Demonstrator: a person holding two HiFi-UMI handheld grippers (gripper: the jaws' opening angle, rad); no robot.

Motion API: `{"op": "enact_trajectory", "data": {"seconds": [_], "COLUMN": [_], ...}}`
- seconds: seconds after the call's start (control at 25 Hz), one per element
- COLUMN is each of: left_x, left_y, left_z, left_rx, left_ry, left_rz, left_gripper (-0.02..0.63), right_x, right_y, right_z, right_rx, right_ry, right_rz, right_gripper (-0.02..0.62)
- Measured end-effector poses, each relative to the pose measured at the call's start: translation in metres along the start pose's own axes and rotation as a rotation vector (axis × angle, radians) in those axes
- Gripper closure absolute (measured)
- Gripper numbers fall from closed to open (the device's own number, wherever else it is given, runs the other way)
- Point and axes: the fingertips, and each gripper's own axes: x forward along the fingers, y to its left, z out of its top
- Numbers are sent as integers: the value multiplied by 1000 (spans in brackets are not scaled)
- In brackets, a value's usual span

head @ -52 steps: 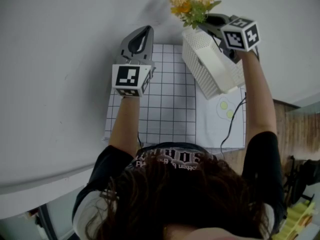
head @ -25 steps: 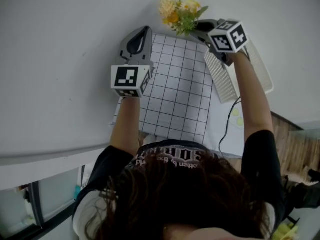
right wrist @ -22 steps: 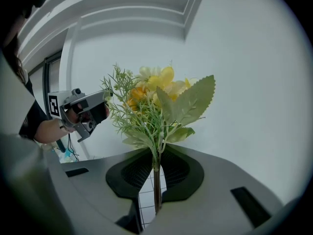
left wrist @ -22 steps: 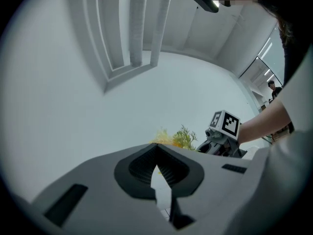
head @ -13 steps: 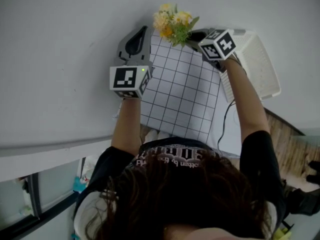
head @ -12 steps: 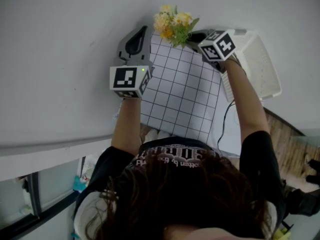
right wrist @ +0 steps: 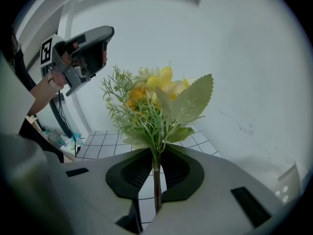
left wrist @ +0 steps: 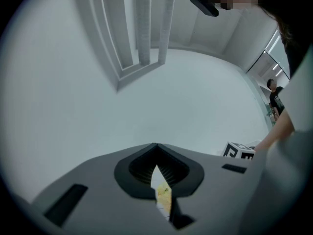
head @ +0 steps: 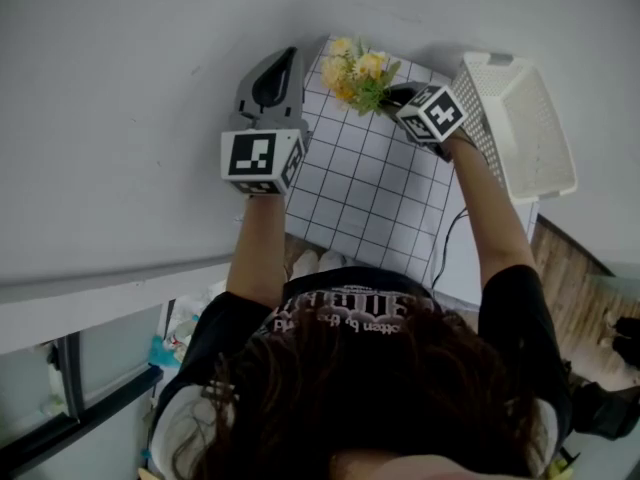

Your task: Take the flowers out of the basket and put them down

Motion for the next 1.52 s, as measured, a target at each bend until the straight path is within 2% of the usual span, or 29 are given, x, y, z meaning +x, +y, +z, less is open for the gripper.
{"op": "enact_trajectory", "data": {"seconds": [0.24,0.6,0.88,1.16,1.36,1.52], "left_x": [-3,-5,-3,-3,-2,-1], "left_y": [2,3,2,-3,-7,-11], "left_z": [-4,-10,-12,-14,-13,-13], "left_rx": [-5,-5,-9,-15,-16,-21], "left_ry": [-1,19,21,27,21,18], "left_rz": [-2,1,-4,-18,-26,-36], "left_gripper": [607,607,607,607,607,607], "right_x": [28,58,69,72,68,56], "right_y": [9,29,39,43,44,39], "right_z": [-44,-90,-106,-114,-111,-101], "right_rx": [22,48,24,26,45,63], "right_ry": [68,149,171,189,162,111], "right_rz": [11,53,80,69,71,46], "right_gripper": [531,529,510,464,403,383]}}
